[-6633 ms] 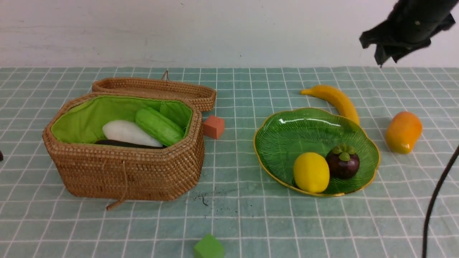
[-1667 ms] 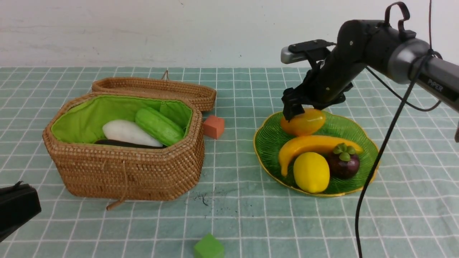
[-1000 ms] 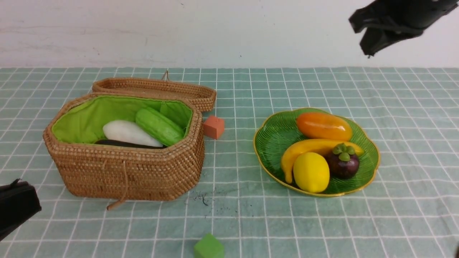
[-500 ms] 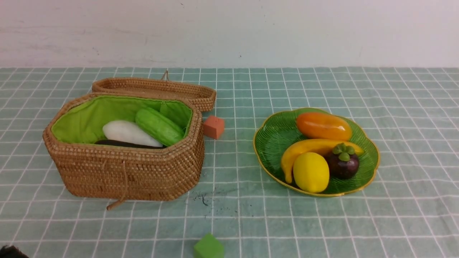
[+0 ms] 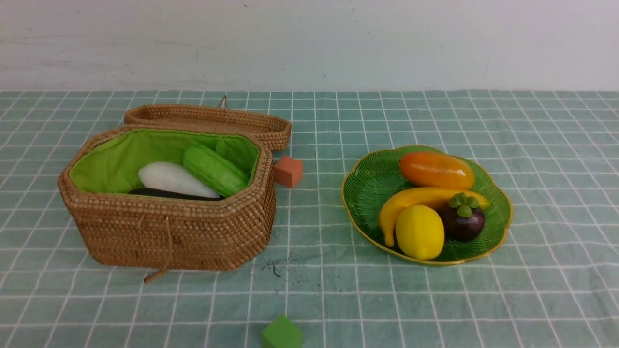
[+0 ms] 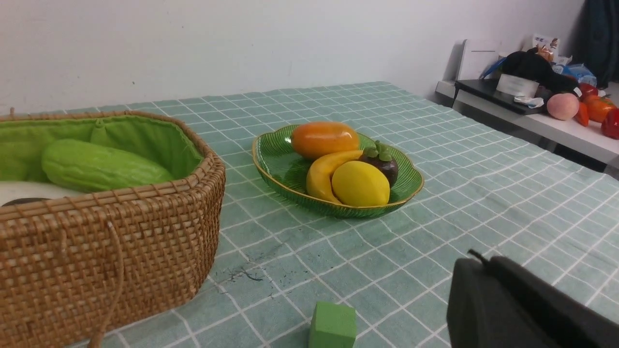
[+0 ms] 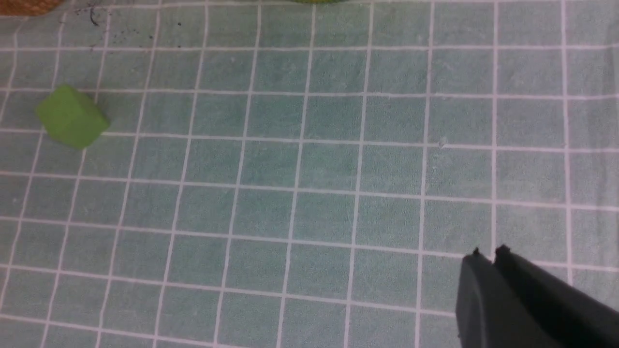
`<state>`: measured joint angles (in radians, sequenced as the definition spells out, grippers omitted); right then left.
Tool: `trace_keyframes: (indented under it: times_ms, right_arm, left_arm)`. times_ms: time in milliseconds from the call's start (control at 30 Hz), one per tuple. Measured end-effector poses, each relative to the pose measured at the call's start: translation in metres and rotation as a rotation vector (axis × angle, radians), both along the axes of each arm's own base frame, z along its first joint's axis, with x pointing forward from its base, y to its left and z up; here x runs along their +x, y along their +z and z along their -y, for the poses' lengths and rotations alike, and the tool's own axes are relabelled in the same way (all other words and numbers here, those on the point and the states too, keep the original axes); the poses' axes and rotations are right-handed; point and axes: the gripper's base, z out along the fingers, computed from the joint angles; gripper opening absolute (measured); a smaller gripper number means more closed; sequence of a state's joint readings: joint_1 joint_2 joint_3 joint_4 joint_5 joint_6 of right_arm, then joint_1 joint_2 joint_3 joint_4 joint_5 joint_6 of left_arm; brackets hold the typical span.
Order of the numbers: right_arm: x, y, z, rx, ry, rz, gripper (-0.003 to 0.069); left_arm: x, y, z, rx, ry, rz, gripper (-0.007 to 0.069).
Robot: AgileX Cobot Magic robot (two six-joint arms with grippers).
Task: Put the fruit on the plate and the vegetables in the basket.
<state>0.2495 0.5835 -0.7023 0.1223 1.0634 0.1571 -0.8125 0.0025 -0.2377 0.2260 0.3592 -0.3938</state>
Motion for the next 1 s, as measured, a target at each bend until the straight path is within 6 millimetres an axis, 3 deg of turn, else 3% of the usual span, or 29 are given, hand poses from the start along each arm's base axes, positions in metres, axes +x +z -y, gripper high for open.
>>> trace_keyframes:
  times_ms: [433,567,600,667,700,800,867,1000]
  right_arm:
    - [0.001,-0.002,0.004,-0.012,-0.029,0.065,0.0025]
    - [-0.005,-0.03,0.017,-0.05,-0.106,0.375,-0.0018]
    - [-0.01,-0.049,0.02,-0.067,-0.131,0.457,-0.0018]
    - [-0.014,-0.065,0.023,-0.089,-0.147,0.503,-0.0018]
    - [-0.019,-0.092,0.026,-0.106,-0.177,0.549,-0.0018]
    - [-0.026,-0.13,0.027,-0.119,-0.195,0.585,-0.0018]
    - [-0.028,-0.142,0.028,-0.123,-0.194,0.57,-0.0018]
    - [-0.029,-0.141,0.028,-0.125,-0.193,0.587,-0.0018]
  left_arm:
    - [0.0,0.0,0.0,0.001,0.0,-0.001,-0.0005]
    - [0.0,0.0,0.0,0.002,0.0,0.0,-0.0002]
    - [0.0,0.0,0.0,0.002,0.0,0.0,-0.0001]
    - [0.0,0.0,0.0,0.002,0.0,0.0,0.0]
    - [0.0,0.0,0.0,0.002,0.0,0.0,0.0002]
    - [0.0,0.0,0.0,0.002,0.0,0.0,0.0006]
    - [0.0,0.0,0.0,0.002,0.0,0.0,0.0007]
    - [0.0,0.0,0.0,0.002,0.001,-0.001,0.0012]
